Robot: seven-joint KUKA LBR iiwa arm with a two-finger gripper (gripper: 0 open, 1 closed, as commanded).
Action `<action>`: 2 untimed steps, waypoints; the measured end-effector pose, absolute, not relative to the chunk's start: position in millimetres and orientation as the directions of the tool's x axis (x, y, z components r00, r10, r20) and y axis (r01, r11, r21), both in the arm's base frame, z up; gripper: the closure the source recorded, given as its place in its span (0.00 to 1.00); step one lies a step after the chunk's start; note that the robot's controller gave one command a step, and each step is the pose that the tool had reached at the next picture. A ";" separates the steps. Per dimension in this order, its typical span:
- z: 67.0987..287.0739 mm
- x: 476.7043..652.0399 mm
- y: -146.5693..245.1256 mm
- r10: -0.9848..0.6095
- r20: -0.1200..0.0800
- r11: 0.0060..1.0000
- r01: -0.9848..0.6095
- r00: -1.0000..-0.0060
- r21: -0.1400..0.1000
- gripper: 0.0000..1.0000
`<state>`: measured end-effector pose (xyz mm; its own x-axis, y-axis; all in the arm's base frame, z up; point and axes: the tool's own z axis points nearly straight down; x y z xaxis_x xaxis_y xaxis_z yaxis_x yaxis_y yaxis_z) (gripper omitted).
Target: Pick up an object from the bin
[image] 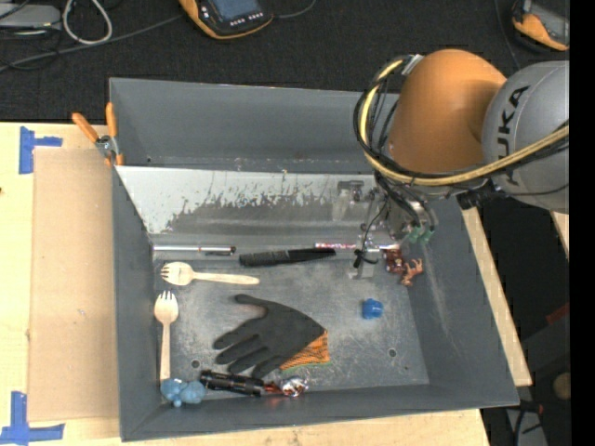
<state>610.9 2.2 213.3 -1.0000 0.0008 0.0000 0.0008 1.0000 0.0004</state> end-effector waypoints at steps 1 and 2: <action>213.3 610.9 2.2 0.001 0.000 1.000 0.001 -1.000 0.000 0.00; 155.2 605.1 39.2 0.027 -0.005 1.000 0.027 -1.000 0.001 0.00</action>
Offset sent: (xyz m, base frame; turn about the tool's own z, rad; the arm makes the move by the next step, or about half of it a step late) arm -0.0129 0.0683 -0.1104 0.0451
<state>605.1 39.2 155.2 -0.9996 0.0269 -0.0046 0.0269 0.9996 0.0010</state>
